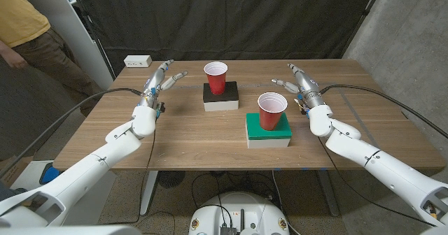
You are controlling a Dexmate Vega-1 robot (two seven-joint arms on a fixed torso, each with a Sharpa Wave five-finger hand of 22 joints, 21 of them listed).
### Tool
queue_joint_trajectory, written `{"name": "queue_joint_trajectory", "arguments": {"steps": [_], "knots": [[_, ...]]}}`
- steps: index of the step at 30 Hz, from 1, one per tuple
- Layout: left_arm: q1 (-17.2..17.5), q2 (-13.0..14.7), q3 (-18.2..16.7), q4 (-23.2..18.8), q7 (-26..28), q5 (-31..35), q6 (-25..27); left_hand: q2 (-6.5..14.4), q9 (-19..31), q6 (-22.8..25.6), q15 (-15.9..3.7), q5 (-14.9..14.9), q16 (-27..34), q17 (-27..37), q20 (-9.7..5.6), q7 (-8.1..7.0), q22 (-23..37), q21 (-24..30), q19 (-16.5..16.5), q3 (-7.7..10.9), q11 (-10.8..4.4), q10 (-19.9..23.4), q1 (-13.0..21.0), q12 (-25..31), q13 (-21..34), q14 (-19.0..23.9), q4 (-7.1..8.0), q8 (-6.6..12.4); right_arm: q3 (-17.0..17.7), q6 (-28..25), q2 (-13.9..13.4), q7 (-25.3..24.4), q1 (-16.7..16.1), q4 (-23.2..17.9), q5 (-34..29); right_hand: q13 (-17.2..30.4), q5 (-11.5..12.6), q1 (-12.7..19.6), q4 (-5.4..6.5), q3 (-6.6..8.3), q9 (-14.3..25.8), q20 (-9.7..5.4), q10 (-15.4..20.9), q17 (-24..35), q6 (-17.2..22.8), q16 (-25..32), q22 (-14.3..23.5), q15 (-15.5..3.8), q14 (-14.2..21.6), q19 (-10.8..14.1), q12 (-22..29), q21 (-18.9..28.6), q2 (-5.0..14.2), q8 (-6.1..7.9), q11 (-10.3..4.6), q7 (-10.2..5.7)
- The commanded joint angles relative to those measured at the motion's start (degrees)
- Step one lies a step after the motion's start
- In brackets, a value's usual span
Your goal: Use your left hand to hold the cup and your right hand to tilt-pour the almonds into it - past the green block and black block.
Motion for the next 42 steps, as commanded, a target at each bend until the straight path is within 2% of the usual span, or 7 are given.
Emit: {"name": "queue_joint_trajectory", "arguments": {"steps": [1, 18, 22, 24, 31, 36, 42], "knots": [[0.7, 0.5, 0.0, 0.6, -0.4, 0.4, -1.8, -0.2, 0.1, -0.7, -1.40, 0.3, -0.3, 0.2, -3.23, 0.21, 0.1, -0.4, -0.9, -0.21, 0.13, -0.6, 0.9, -0.4, 0.1, -0.7, 0.15, -0.34, -0.5, -3.0, 0.3, -0.5, 0.1, -0.7, -2.3, 0.3, 0.3, 0.2, 0.27, -0.26, 0.1, 0.23, -0.1, 0.1, -0.5, -0.2, 0.2, 0.02, -0.2, -0.2, 0.1, -0.4, -0.44, -0.09, 0.04, 1.17], [-1.6, 0.3, 1.8, 5.3, -4.7, -0.2, -5.9, -0.5, 0.2, -2.2, -1.21, 0.1, -0.6, 0.3, -3.18, 0.03, 0.1, -0.8, -2.0, -0.95, 0.40, -1.8, 1.0, -0.9, 0.2, -1.8, 0.49, -1.06, -0.9, -4.9, 0.9, 0.0, 1.0, -0.4, -2.3, 0.3, 0.7, -0.2, 0.77, -0.58, 0.2, 0.34, 0.5, 0.1, 0.2, 0.2, 0.2, -0.01, 0.5, 0.3, 0.4, 0.0, -0.84, 0.28, 0.02, 1.11], [-2.9, -0.2, 2.2, 7.2, -5.8, -0.8, -7.2, -0.6, 0.2, -2.0, -1.31, 0.1, -0.5, 0.3, -3.35, 0.09, 0.1, -0.8, -1.8, -1.10, 0.40, -1.6, 1.0, -0.8, 0.2, -1.6, 0.53, -0.98, -0.9, -5.2, 1.0, 0.1, 1.0, -0.4, -2.1, 0.3, 0.7, -0.2, 0.81, -0.61, 0.2, 0.34, 0.6, 0.1, 0.3, 0.2, 0.2, -0.05, 0.5, 0.3, 0.5, 0.0, -0.86, 0.30, 0.04, 1.11], [-4.7, -1.2, 2.8, 9.6, -7.5, -1.8, -8.6, -0.6, 0.2, -1.9, -1.31, 0.1, -0.4, 0.3, -3.36, 0.16, 0.1, -0.7, -1.7, -1.16, 0.36, -1.5, 1.0, -0.8, 0.2, -1.5, 0.55, -0.95, -0.9, -5.6, 1.1, 0.1, 1.2, -0.3, -2.0, 0.4, 0.8, -0.2, 0.85, -0.62, 0.2, 0.37, 0.6, 0.1, 0.3, 0.2, 0.2, -0.06, 0.5, 0.4, 0.5, 0.0, -0.86, 0.32, 0.03, 1.08], [-8.1, -3.0, 4.9, 14.2, -9.5, -1.9, -10.6, -0.5, 0.2, -1.8, -1.38, 0.1, -0.4, 0.3, -3.24, 0.19, 0.1, -0.7, -1.6, -1.29, 0.28, -1.4, 1.0, -0.8, 0.2, -1.4, 0.60, -0.91, -1.2, -6.5, 1.3, 0.8, 1.7, -0.3, -1.8, 0.4, 0.8, -0.3, 0.97, -0.67, 0.2, 0.38, 0.7, 0.1, 0.3, 0.2, 0.3, -0.11, 0.5, 0.4, 0.5, 0.0, -0.87, 0.34, -0.12, 1.05], [-9.9, -3.5, 6.7, 16.4, -11.9, -1.5, -12.7, -0.5, 0.2, -1.6, -1.32, 0.1, -0.4, 0.3, -3.16, 0.26, 0.1, -0.7, -1.6, -1.37, 0.44, -1.3, 1.0, -0.8, 0.2, -1.3, 0.63, -0.86, -1.4, -7.0, 1.3, 0.8, 1.9, -0.2, -1.7, 0.4, 0.9, -0.4, 1.07, -0.71, 0.2, 0.32, 0.8, 0.1, 0.4, 0.3, 0.3, 0.02, 0.7, 0.7, 0.6, 0.2, -0.86, 0.37, -0.11, 1.05], [-10.9, -3.7, 8.3, 16.6, -13.3, -0.3, -13.5, -0.5, 0.2, -1.8, -1.36, 0.1, -0.4, 0.3, -2.99, 0.18, 0.1, -0.8, -1.8, -1.52, 0.46, -1.5, 1.1, -0.8, 0.2, -1.5, 0.62, -0.96, -1.4, -7.2, 1.2, 0.8, 2.0, -0.3, -1.6, 0.4, 1.0, -0.5, 1.16, -0.73, 0.2, 0.35, 1.0, 0.2, 0.5, 0.4, 0.3, 0.05, 0.8, 0.7, 0.7, 0.2, -0.83, 0.43, -0.14, 1.00]]}}
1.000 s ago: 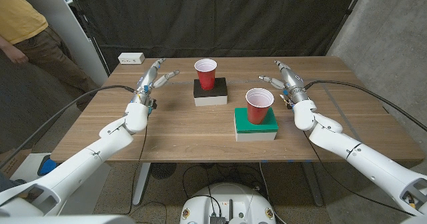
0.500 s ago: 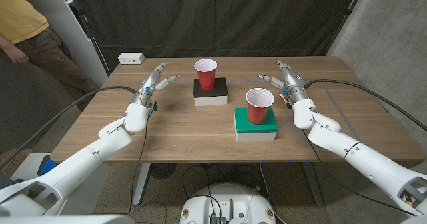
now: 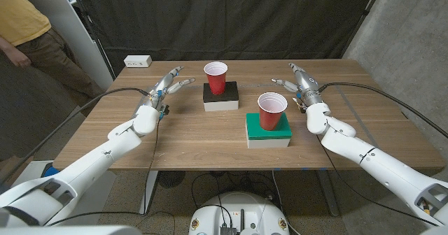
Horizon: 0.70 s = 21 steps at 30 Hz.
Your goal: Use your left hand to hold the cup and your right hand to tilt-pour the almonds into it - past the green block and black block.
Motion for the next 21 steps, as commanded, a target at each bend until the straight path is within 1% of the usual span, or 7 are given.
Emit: {"name": "queue_joint_trajectory", "arguments": {"steps": [1, 6, 9, 12, 16, 21], "knots": [[-3.3, -1.2, 3.2, 3.3, -3.7, 1.3, -2.7, 0.0, 0.2, 0.1, -1.56, 0.1, 0.0, 0.1, -3.17, -0.04, 0.2, 0.1, 0.0, -0.26, 0.04, 0.1, 0.6, -0.2, 0.2, 0.1, -0.16, -0.08, -0.2, -1.0, 0.0, 0.3, 0.4, 0.0, 0.4, 0.1, 0.3, -0.1, 0.39, 0.04, 0.2, 0.12, 0.6, 0.2, 0.3, 0.4, 0.1, 0.06, 0.4, 0.5, 0.4, 0.2, -0.44, 0.43, -0.12, 0.82], [-4.2, -1.5, 4.2, 3.6, -5.2, 1.7, -2.6, 0.0, 0.2, -0.3, -1.37, 0.1, -0.2, 0.1, -3.23, -0.03, 0.2, 0.0, -0.3, -0.39, 0.20, -0.4, 0.7, -0.4, 0.2, -0.4, -0.18, -0.24, -0.2, -0.9, -0.1, -0.1, 0.2, 0.0, 0.5, 0.1, 0.4, -0.1, 0.45, 0.03, 0.2, 0.22, 0.5, 0.2, 0.4, 0.4, 0.1, -0.06, 0.4, 0.4, 0.4, 0.1, -0.41, 0.45, -0.05, 0.80], [-4.8, -1.7, 4.9, 4.3, -6.2, 1.7, -3.6, 0.0, 0.2, -0.4, -1.35, 0.1, -0.2, 0.1, -3.31, -0.01, 0.2, -0.1, -0.5, -0.42, 0.03, -0.5, 0.8, -0.4, 0.2, -0.6, -0.18, -0.28, -0.1, -1.1, 0.0, -0.4, 0.1, 0.0, 0.5, 0.1, 0.4, -0.1, 0.49, 0.03, 0.2, 0.28, 0.5, 0.2, 0.4, 0.4, 0.1, 0.07, 0.3, 0.3, 0.4, 0.1, -0.38, 0.46, 0.00, 0.81], [-5.1, -1.8, 5.2, 4.2, -7.2, 1.6, -3.7, 0.1, 0.2, -0.7, -1.31, 0.1, -0.3, 0.1, -3.38, 0.02, 0.2, -0.2, -0.7, -0.49, 0.01, -0.8, 0.9, -0.5, 0.2, -0.8, -0.19, -0.36, -0.1, -1.3, -0.1, -0.6, -0.1, -0.1, 0.6, 0.1, 0.5, -0.1, 0.54, 0.03, 0.2, 0.30, 0.5, 0.2, 0.4, 0.4, 0.1, 0.13, 0.4, 0.3, 0.4, 0.1, -0.34, 0.46, 0.06, 0.76], [-5.6, -1.9, 5.6, 4.9, -9.3, 0.6, -5.4, 0.0, 0.2, -1.1, -1.23, 0.0, -0.3, 0.1, -3.29, 0.03, 0.2, -0.2, -1.0, -0.66, 0.29, -1.0, 0.8, -0.6, 0.2, -1.0, -0.15, -0.49, 0.0, -1.6, -0.1, -0.8, -0.5, -0.4, 0.7, 0.2, 0.6, -0.2, 0.59, 0.02, 0.2, 0.33, 0.6, 0.2, 0.5, 0.4, 0.2, 0.04, 0.4, 0.2, 0.4, 0.1, -0.30, 0.49, 0.07, 0.77], [-5.6, -2.0, 5.7, 5.2, -9.7, 0.4, -7.0, -0.2, 0.2, -1.4, -1.11, 0.0, -0.3, 0.1, -3.15, 0.23, 0.2, -0.3, -1.2, -0.98, 0.47, -1.3, 0.6, -0.7, 0.2, -1.1, -0.08, -0.57, -0.1, -2.0, -0.3, -0.9, -0.9, -0.8, 0.7, 0.2, 0.6, -0.2, 0.67, 0.00, 0.2, 0.36, 0.7, 0.2, 0.7, 0.5, 0.2, 0.14, 0.5, 0.2, 0.5, 0.1, -0.25, 0.52, 0.14, 0.77]]}}
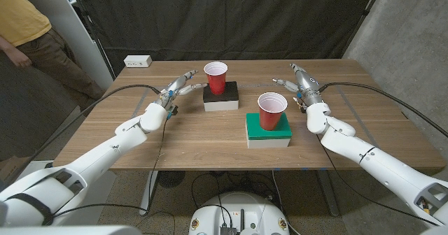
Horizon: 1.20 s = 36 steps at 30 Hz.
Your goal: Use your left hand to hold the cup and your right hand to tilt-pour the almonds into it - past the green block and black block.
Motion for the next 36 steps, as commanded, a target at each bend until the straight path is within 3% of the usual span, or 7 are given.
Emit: {"name": "queue_joint_trajectory", "arguments": {"steps": [1, 19, 31, 36], "knots": [[-1.2, -0.6, 1.2, 1.4, -3.1, -0.9, -3.4, 0.0, 0.2, -0.1, -0.81, 0.0, -0.3, 0.2, -2.92, 0.02, 0.2, -0.3, -0.4, -0.36, 0.06, -0.3, 0.3, -0.1, 0.2, -0.2, 0.08, -0.12, 0.1, -0.9, -0.2, -0.6, -0.9, -0.8, 0.2, 0.2, 0.4, -0.2, 0.42, 0.18, 0.2, 0.35, 0.5, 0.2, 0.6, 0.3, 0.2, 0.16, 0.5, 0.2, 0.5, 0.1, -0.24, 0.25, -0.21, 0.85], [-4.0, -3.6, 2.5, 6.4, -4.5, -1.0, -7.6, 0.3, 0.2, 0.9, -1.21, 0.0, 0.2, 0.1, -3.08, -0.01, 0.1, 0.2, 0.6, -0.88, -0.39, 0.9, 0.6, 0.4, 0.2, 0.8, 0.05, 0.42, 0.1, -1.7, -0.4, -1.0, -1.1, -1.3, 0.1, 0.2, 0.6, -0.3, 0.59, 0.15, 0.2, 0.40, 0.6, 0.2, 0.9, 0.4, 0.2, 0.13, 0.8, 0.3, 0.5, 0.2, -0.09, 0.32, -0.14, 0.73], [-5.4, -5.3, 3.2, 8.2, -3.9, -0.7, -7.4, 0.6, 0.2, 1.7, -1.43, 0.1, 0.5, 0.1, -3.17, -0.03, 0.1, 0.5, 1.6, -0.92, -0.44, 1.9, 1.2, 0.8, 0.2, 1.8, -0.03, 0.69, 0.3, -1.4, -0.5, -0.8, -1.1, -0.6, 0.7, 0.2, 0.6, -0.4, 0.67, 0.13, 0.2, 0.41, 0.8, 0.3, 1.0, 0.5, 0.2, 0.14, 1.0, 0.4, 0.6, 0.3, 0.01, 0.32, -0.12, 0.70], [-6.3, -6.1, 3.7, 9.4, -3.6, -0.4, -7.3, 0.9, 0.2, 2.4, -1.71, 0.1, 0.7, 0.1, -3.09, -0.14, 0.1, 0.7, 2.3, -0.86, -1.12, 2.7, 1.9, 1.0, 0.2, 2.7, -0.09, 0.91, 0.3, -1.2, -0.7, -0.8, -1.1, -0.5, 0.8, 0.2, 0.7, -0.4, 0.71, 0.11, 0.2, 0.43, 1.0, 0.3, 1.1, 0.6, 0.2, 0.15, 1.0, 0.4, 0.6, 0.3, 0.04, 0.33, -0.05, 0.72]]}}
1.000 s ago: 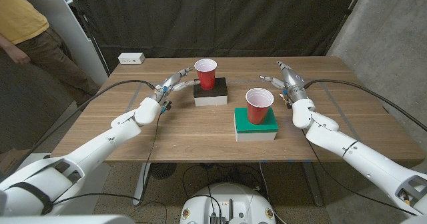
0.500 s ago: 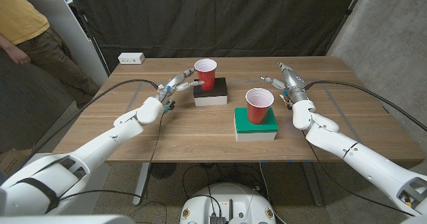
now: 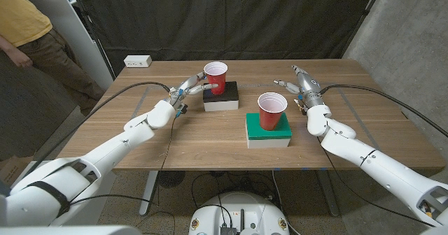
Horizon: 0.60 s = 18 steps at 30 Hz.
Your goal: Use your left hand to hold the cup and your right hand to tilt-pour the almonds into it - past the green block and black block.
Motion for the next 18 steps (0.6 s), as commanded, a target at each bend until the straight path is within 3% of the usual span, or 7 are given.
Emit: {"name": "queue_joint_trajectory", "arguments": {"steps": [1, 8, 18], "knots": [[-2.0, -2.0, 1.1, 2.8, 0.5, 0.5, -0.1, 0.0, 0.2, 1.2, -1.98, 0.2, 0.6, 0.1, -3.22, -0.21, 0.1, 0.5, 1.5, -0.15, -0.47, 1.1, 1.2, 0.6, 0.2, 1.5, -0.01, 0.58, 0.2, 0.5, -0.3, 0.0, 0.0, 0.6, 0.5, 0.2, 0.2, -0.4, 0.39, 0.13, 0.2, 0.45, 0.5, 0.1, 0.6, 0.5, 0.2, 0.06, 0.5, 0.4, 0.2, 0.3, 0.04, 0.33, 0.08, 0.62], [-3.0, -2.9, 1.7, 4.1, 0.2, 0.3, -0.8, 0.5, 0.2, 2.5, -2.45, 0.3, 0.7, 0.1, -3.85, -0.18, 0.1, 0.7, 2.7, 0.06, -0.95, 2.3, 2.3, 0.9, 0.2, 2.5, -0.04, 0.90, 0.3, 0.4, -0.4, 0.1, 0.1, 0.7, 0.6, 0.2, 0.3, -0.5, 0.45, 0.10, 0.2, 0.52, 0.5, 0.1, 0.6, 0.5, 0.2, 0.13, 0.6, 0.6, 0.2, 0.3, 0.08, 0.31, 0.10, 0.51], [-2.0, -2.6, 1.2, 2.1, 1.3, -0.2, -0.2, 1.8, 0.2, 5.0, -2.93, 0.3, 1.0, 0.0, -4.31, 0.19, 0.1, 1.2, 5.5, 0.70, -1.09, 4.6, 4.6, 1.3, 0.2, 5.2, 0.07, 1.32, 0.0, 0.8, -0.4, 0.3, 0.5, 1.3, 0.6, 0.2, 0.3, -0.6, 0.52, 0.06, 0.2, 0.55, 0.7, 0.2, 0.7, 0.6, 0.2, -0.02, 0.8, 0.7, 0.3, 0.4, 0.14, 0.33, 0.00, 0.45]]}}
